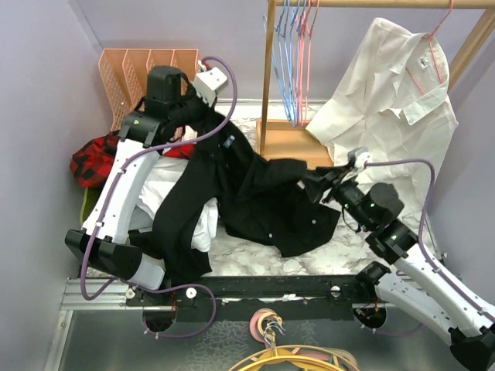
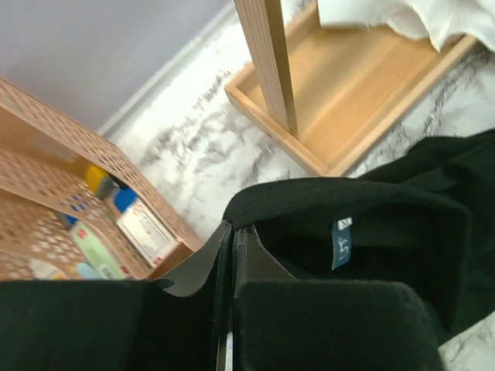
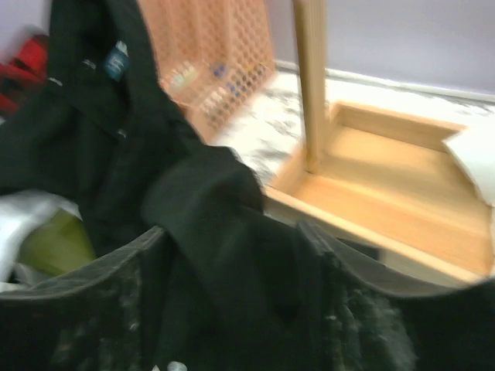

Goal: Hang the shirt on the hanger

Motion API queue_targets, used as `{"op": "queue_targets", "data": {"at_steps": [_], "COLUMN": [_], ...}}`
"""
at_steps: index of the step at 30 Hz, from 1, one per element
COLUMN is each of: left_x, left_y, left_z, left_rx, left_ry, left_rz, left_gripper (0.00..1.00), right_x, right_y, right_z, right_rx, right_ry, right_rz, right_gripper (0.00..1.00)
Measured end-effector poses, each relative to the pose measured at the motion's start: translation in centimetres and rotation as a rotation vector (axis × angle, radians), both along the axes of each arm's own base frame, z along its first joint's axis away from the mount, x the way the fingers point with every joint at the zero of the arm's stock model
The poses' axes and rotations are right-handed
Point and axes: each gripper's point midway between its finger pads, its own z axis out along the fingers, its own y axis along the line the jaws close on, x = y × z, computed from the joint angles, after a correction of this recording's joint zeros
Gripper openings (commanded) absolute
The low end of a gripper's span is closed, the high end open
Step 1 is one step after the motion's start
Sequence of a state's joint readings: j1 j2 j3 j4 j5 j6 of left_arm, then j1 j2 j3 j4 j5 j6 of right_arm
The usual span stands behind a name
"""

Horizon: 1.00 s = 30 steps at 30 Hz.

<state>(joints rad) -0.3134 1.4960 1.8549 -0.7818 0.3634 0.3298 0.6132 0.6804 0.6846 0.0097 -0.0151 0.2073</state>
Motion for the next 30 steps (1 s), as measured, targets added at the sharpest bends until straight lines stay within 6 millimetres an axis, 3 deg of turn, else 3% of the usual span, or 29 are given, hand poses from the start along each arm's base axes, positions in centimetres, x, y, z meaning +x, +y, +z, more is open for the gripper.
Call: {"op": "queue_targets", "data": {"at_steps": [1, 2, 4, 6, 9, 13, 19, 23, 26, 30], "left_x": [0.1, 0.2, 0.1, -0.3, -0.6, -0.6, -0.4, -0.7, -1.1, -1.8], "left_y": [-0.3, -0.6, -1.4, -2.7, -4.2, -5.4, -5.7, -5.9, -6.0, -6.5], "left_z": [-1.4, -2.8, -5.4, -7.8, -8.8, -7.6, -6.5, -6.4, -6.5, -6.7], "left_rx": [-0.003, -0.003, 0.004, 0.009, 0.003, -0.029, -0.061, -0.073, -0.08, -0.092], "left_ry": [0.02, 0.044, 0.085, 0.13, 0.15, 0.124, 0.106, 0.114, 0.121, 0.135], "left_rz": [0.001, 0.003, -0.005, -0.026, -0.05, -0.069, -0.07, -0.082, -0.094, -0.131], "left_gripper": [0.0, 0.0, 0.0, 0.0, 0.0, 0.0, 0.0, 0.0, 0.0, 0.01], "right_x": [0.1, 0.2, 0.6, 1.2, 2.2, 2.6, 3.4, 5.1, 5.8, 7.8], "right_y": [-0.2, -0.4, -0.8, -1.2, -1.5, -0.7, 4.5, 8.2, 9.9, 12.1], "right_z": [-1.8, -3.8, -7.2, -9.1, -9.1, -6.9, -4.2, -6.0, -7.7, -8.4], "right_rx": [0.002, 0.011, 0.011, 0.001, 0.007, 0.032, 0.045, 0.015, 0.01, 0.016], "right_ry": [0.033, 0.08, 0.158, 0.205, 0.194, 0.105, 0.023, 0.068, 0.106, 0.128], "right_rz": [-0.018, -0.038, -0.081, -0.124, -0.17, -0.135, 0.089, 0.209, 0.261, 0.301], "right_gripper": [0.97, 1.0, 0.99, 0.99, 0.99, 0.99, 1.0, 0.97, 0.89, 0.61]}}
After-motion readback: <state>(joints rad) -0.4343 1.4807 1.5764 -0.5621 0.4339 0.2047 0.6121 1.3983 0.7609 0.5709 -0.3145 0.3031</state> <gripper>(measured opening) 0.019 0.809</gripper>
